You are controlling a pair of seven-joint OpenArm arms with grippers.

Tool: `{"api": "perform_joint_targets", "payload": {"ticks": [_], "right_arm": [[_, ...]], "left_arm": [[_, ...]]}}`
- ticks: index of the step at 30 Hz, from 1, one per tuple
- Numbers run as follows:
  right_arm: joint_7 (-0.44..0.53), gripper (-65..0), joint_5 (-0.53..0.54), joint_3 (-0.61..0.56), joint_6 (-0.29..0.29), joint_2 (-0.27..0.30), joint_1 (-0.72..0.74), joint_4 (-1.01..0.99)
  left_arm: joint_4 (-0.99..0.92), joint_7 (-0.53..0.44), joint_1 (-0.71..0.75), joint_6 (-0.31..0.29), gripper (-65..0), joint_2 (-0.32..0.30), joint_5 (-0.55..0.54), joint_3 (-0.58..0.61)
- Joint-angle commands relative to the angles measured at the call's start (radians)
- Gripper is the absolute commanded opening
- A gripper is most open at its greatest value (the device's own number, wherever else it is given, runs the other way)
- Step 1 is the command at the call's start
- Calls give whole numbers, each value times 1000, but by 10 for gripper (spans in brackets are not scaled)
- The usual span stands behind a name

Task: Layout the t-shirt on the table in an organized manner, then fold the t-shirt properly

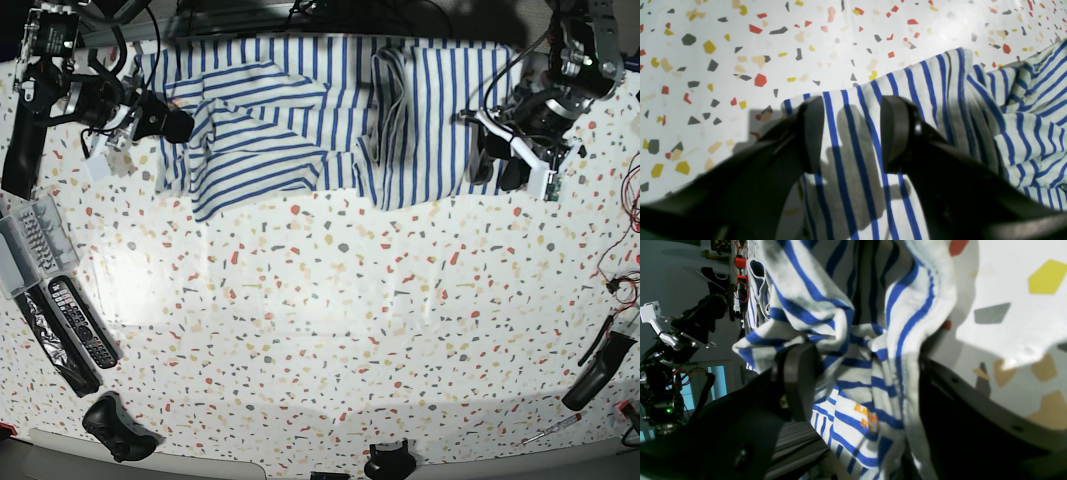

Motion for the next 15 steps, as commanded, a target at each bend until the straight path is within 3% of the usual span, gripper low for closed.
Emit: {"api": "perform_joint_targets", "payload": {"ticks": [1, 6, 15], "right_arm": [[-11, -332, 10, -1, -2, 9, 3, 8], [-11, -341, -1, -35, -2, 9, 24, 8], [43, -503, -35, -121, -2, 9, 50, 8]], "left_arm": [[16, -31, -2, -4, -398, -6, -6, -5], [16, -31, -2, -4, -398, -6, -6, -5], [16, -30, -2, -4, -399, -6, -6, -5]]}}
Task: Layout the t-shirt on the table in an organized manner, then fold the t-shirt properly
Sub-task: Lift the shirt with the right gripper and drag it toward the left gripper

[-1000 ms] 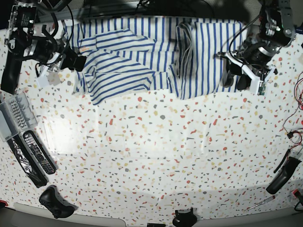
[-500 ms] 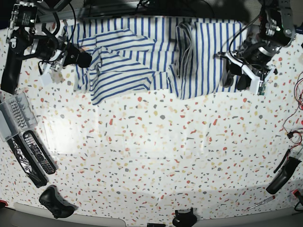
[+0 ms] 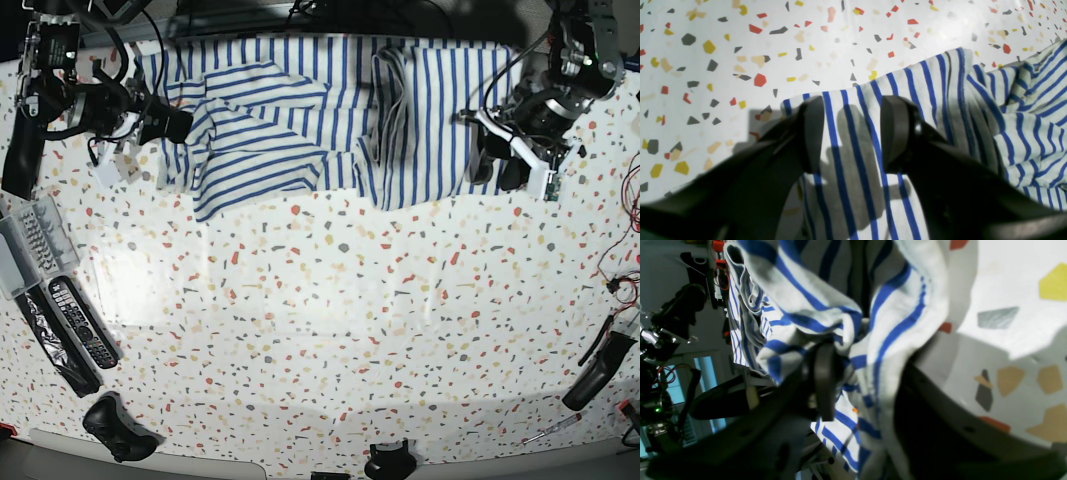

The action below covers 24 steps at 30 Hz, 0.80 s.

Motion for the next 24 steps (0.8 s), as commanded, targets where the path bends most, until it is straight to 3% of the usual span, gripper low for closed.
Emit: {"api": "perform_joint_targets", "payload": {"ticks": [1, 5, 12, 21, 24], "right_arm": [[22, -529, -1, -10, -2, -3, 5, 5], [49, -650, -23, -11, -2, -3, 5, 5], [44, -650, 16, 19, -2, 0, 5, 6], [-32, -650, 70, 251, -2, 55, 5, 6], [-71, -650, 174, 273, -2, 75, 5, 7]], "left_arm": [[16, -30, -2, -4, -399, -6, -6, -5], [16, -30, -2, -4, -399, -6, -6, -5], [16, -30, -2, -4, -399, -6, -5, -5], [16, -29, -2, -4, -399, -6, -6, -5], [16, -30, -2, -4, -399, -6, -6, -5]]}}
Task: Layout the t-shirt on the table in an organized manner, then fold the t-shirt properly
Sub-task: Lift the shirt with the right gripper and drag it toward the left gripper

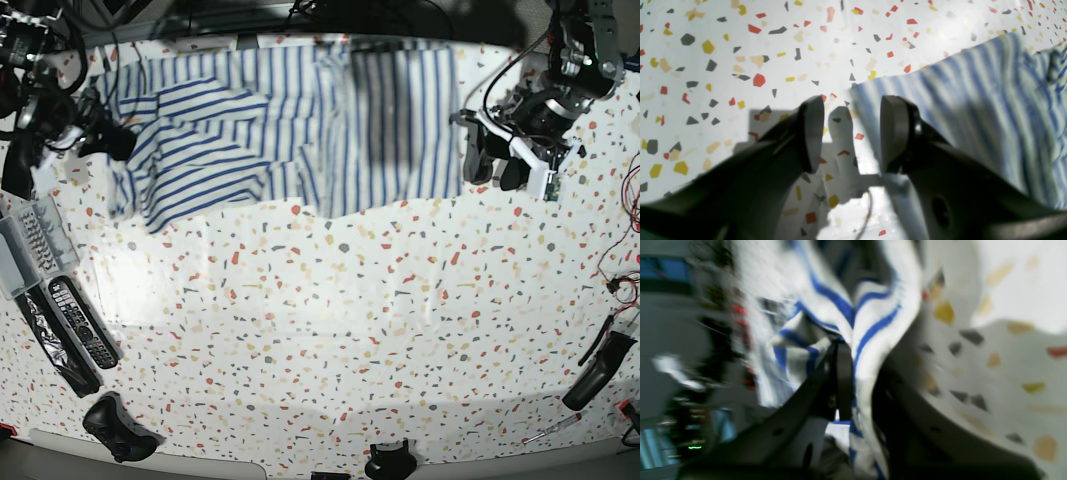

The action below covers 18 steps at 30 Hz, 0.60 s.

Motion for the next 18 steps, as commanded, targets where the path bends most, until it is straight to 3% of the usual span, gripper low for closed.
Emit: {"api": "perform_joint_targets", "payload": {"ticks": [1, 5, 11, 18], "right_arm": [[2, -650, 28, 3, 6, 11, 8, 16], [2, -650, 28, 3, 6, -18, 8, 69], [2, -650, 28, -4, 6, -108, 8, 257], [2, -650, 28, -159, 6, -172, 8, 462]], "left_arm": [[15, -30, -2, -4, -399, -6, -6, -5], [15, -30, 9, -4, -399, -6, -6, -5], [14, -48, 61, -5, -399, -6, -5, -5], [13, -45, 92, -5, -399, -6, -6, -5]]}}
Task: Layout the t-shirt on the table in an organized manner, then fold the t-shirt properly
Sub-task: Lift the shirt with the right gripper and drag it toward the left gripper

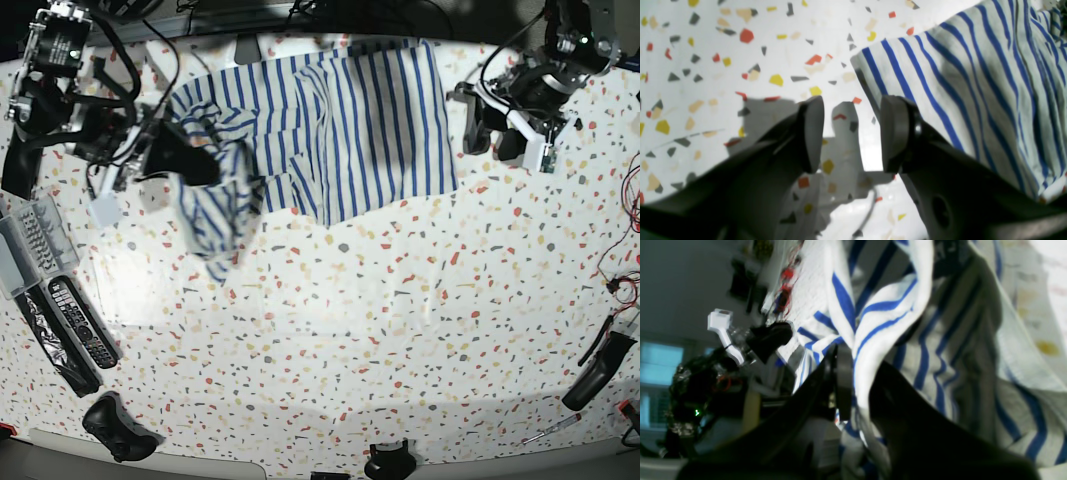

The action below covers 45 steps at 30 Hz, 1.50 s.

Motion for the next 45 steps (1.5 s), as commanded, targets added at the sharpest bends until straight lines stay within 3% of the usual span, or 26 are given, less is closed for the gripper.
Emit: {"api": "perform_joint_targets", "payload": {"ticks": [1, 6, 9, 13, 19, 26, 28, 32, 34, 42, 45], "right_arm": [[15, -650, 40, -21, 4, -4, 9, 40], [15, -650, 40, -159, 4, -88, 9, 125], [34, -650, -28, -253, 4, -145, 9, 129], [136, -650, -192, -382, 4, -218, 9, 129], [283, -650, -479, -557, 4, -316, 9, 129], [339, -650, -681, -705, 4, -385, 9, 122], [343, -650, -677, -748, 4, -385, 9, 122], [352, -423, -590, -817, 4, -385, 9, 122], [376, -371, -557, -835, 4, -385, 9, 122], [391, -367, -299, -835, 4, -385, 45, 122], [375, -367, -293, -826, 4, -385, 89, 127]], "left_arm": [[14, -23, 0, -5, -399, -6, -10, -5], [-22, -23, 0, -4, -399, -6, -10, -5], [-90, -24, 0, -15, -399, -6, -10, -3], [-182, -31, -1, -100, -399, -3, -13, -3], [-217, -47, -1, -105, -399, -3, -14, -3], [-217, -46, -1, -127, -399, -4, -14, -3], [-217, -46, -1, -127, -399, -4, -13, -3], [-216, -46, -4, -127, -399, -4, -13, -3], [-216, -45, -3, -127, -399, -7, -13, -3], [-216, -46, -6, -127, -399, -50, -13, -49], [-214, -46, -6, -127, -399, -72, -13, -102]]}}
